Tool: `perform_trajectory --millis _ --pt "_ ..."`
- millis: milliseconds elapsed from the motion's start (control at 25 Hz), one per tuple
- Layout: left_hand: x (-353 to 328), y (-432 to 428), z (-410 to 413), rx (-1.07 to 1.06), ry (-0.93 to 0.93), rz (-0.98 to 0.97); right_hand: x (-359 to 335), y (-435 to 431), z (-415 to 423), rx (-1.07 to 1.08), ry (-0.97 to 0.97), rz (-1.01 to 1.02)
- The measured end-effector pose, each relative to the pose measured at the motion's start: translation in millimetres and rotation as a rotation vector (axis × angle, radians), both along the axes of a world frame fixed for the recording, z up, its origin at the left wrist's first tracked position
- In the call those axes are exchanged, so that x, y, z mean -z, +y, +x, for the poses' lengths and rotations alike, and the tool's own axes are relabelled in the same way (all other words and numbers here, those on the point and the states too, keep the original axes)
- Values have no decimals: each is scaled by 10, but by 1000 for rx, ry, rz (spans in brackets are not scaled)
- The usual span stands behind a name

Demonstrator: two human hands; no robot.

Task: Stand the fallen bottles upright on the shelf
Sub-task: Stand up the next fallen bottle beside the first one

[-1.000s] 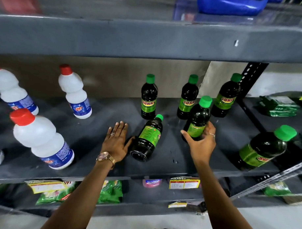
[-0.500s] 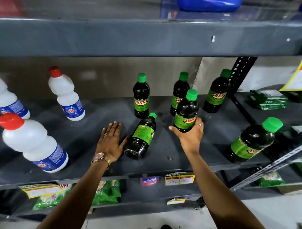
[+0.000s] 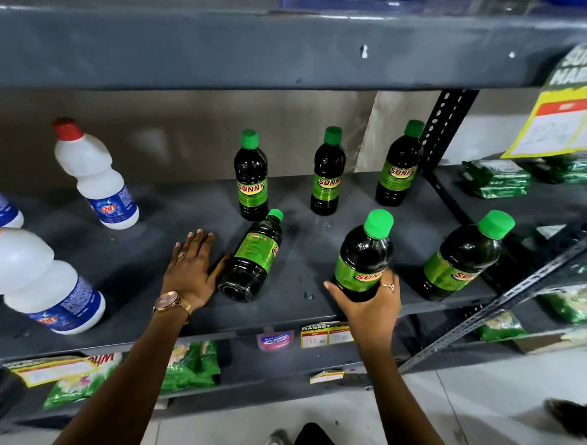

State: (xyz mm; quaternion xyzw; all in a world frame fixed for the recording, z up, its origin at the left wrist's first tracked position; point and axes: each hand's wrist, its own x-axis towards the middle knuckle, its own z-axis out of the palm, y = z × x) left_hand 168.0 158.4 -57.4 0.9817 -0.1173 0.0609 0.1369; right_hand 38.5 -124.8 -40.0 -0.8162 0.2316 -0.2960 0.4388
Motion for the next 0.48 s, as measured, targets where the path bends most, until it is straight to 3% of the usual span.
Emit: perform_trajectory --millis 480 --pt "-56 -25 -33 5 -8 -23 38 -11 -94 -6 -11 80"
